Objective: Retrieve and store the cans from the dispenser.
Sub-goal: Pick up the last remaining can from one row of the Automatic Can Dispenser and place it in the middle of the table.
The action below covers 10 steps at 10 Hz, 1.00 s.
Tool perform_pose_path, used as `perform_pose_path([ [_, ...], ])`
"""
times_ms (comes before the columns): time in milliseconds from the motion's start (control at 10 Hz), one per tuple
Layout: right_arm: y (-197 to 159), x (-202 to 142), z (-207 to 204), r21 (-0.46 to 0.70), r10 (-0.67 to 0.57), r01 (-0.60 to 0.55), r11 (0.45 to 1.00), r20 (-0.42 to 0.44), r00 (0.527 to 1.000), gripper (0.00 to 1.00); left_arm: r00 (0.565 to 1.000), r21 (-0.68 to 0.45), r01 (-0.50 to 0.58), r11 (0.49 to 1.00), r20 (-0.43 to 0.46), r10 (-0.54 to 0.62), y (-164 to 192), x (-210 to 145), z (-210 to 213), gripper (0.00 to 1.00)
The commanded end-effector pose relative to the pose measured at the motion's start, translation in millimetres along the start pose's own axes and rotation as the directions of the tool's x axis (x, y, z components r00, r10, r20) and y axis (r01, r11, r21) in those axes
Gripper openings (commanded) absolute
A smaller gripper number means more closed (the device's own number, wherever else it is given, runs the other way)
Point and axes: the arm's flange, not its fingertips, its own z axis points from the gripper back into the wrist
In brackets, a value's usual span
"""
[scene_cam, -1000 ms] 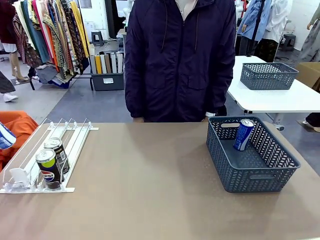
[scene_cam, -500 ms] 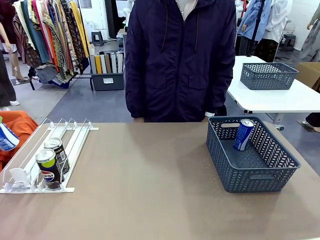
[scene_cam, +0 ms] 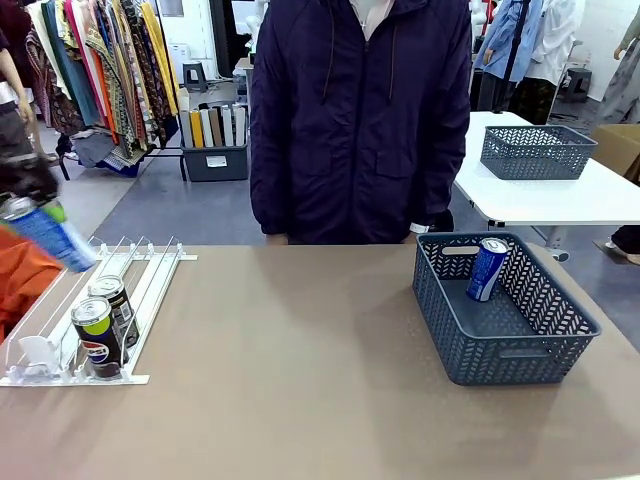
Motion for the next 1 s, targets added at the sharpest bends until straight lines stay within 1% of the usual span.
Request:
perform_pose_path([
  [0, 4.9, 0.2, 1.3, 0.005, -0.015, 0.015, 1.0, -0.006, 1.0, 1.0, 0.993, -0.053, 0.119, 0.992, -0.011, -0.119, -79.9, 41.1, -17.6, 0.0],
  [100, 4.9, 0.2, 1.3, 0.005, -0.015, 0.015, 1.0, -0.006, 1.0, 1.0, 0.982, -0.086, 0.183, 0.979, -0.034, -0.186, -124.0, 48.5, -34.1, 0.0],
  [200, 4.9, 0.2, 1.3, 0.005, -0.015, 0.015, 1.0, -0.006, 1.0, 1.0, 0.962, -0.116, 0.246, 0.962, -0.092, -0.257, -166.9, 50.3, -56.1, 0.0],
  [300, 4.9, 0.2, 1.3, 0.005, -0.015, 0.015, 1.0, -0.006, 1.0, 1.0, 0.942, -0.097, 0.293, 0.951, -0.138, -0.304, -209.7, 49.0, -84.1, 0.0],
  [400, 4.9, 0.2, 1.3, 0.005, -0.015, 0.015, 1.0, -0.006, 1.0, 1.0, 0.928, -0.045, 0.329, 0.943, -0.171, -0.332, -255.4, 43.4, -118.2, 0.0],
  [500, 4.9, 0.2, 1.3, 0.005, -0.015, 0.015, 1.0, -0.006, 1.0, 1.0, 0.908, 0.007, 0.371, 0.929, -0.214, -0.361, -290.1, 34.9, -147.1, 0.0],
  [600, 4.9, 0.2, 1.3, 0.005, -0.015, 0.015, 1.0, -0.006, 1.0, 1.0, 0.884, 0.051, 0.41, 0.911, -0.268, -0.383, -312.5, 26.5, -170.5, 0.0],
  [700, 4.9, 0.2, 1.3, 0.005, -0.015, 0.015, 1.0, -0.006, 1.0, 1.0, 0.88, 0.072, 0.423, 0.903, -0.269, -0.391, -322.1, 21.0, -188.0, 0.0],
  [800, 4.9, 0.2, 1.3, 0.005, -0.015, 0.015, 1.0, -0.006, 1.0, 1.0, 0.872, 0.117, 0.447, 0.887, -0.281, -0.402, -329.6, 4.6, -215.9, 0.0],
  [900, 4.9, 0.2, 1.3, 0.005, -0.015, 0.015, 1.0, -0.006, 1.0, 1.0, 0.859, 0.114, 0.464, 0.878, -0.301, -0.415, -331.6, -3.9, -236.4, 0.0],
])
